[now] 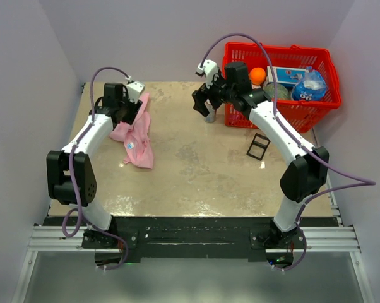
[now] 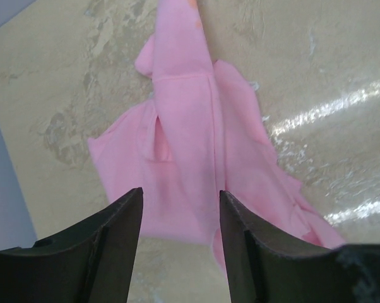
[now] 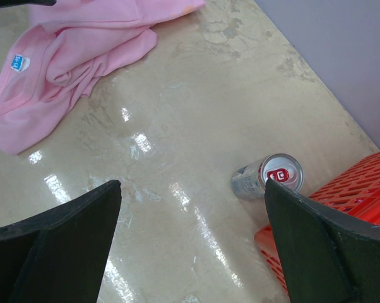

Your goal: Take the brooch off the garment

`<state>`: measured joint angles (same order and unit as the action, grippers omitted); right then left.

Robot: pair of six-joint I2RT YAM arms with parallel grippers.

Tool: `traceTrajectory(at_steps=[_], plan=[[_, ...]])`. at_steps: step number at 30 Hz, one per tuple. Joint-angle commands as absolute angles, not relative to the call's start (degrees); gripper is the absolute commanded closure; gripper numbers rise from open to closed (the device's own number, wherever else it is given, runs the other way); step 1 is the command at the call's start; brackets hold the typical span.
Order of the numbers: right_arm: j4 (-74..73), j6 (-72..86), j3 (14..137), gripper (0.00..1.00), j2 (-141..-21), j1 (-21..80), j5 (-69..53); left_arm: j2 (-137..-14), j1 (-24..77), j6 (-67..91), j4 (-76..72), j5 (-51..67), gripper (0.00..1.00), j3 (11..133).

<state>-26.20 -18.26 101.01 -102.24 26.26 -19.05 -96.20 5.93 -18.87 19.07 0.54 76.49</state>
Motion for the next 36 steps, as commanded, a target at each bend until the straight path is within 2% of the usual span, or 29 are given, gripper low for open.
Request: traceTrajectory(at_steps=[1,8,11,16,36], plan=[[-25.6,-18.0,103.4,0.02,-102.4,26.5,-20.0,-93.1,5.8,-27.7,24.7,-0.3,0.45,76.3],[-25.4,-18.1,103.6,0.01,-102.7,27.0,-19.7,-94.5,5.9,-26.5,25.7,3.7,0.45,76.7],[-25.3,-18.4,103.3,0.01,-102.6,27.2,-19.3,-95.6,5.9,-27.1,26.1,3.9,0.49,77.3],[-25.2,-18.9,102.1,0.01,-101.7,27.2,-18.4,-102.0,6.0,-25.2,35.2,4.9,0.58,83.9],[-24.8,-19.1,103.6,0.01,-104.0,27.2,-18.2,-105.0,6.2,-25.9,31.9,2.3,0.58,82.3]])
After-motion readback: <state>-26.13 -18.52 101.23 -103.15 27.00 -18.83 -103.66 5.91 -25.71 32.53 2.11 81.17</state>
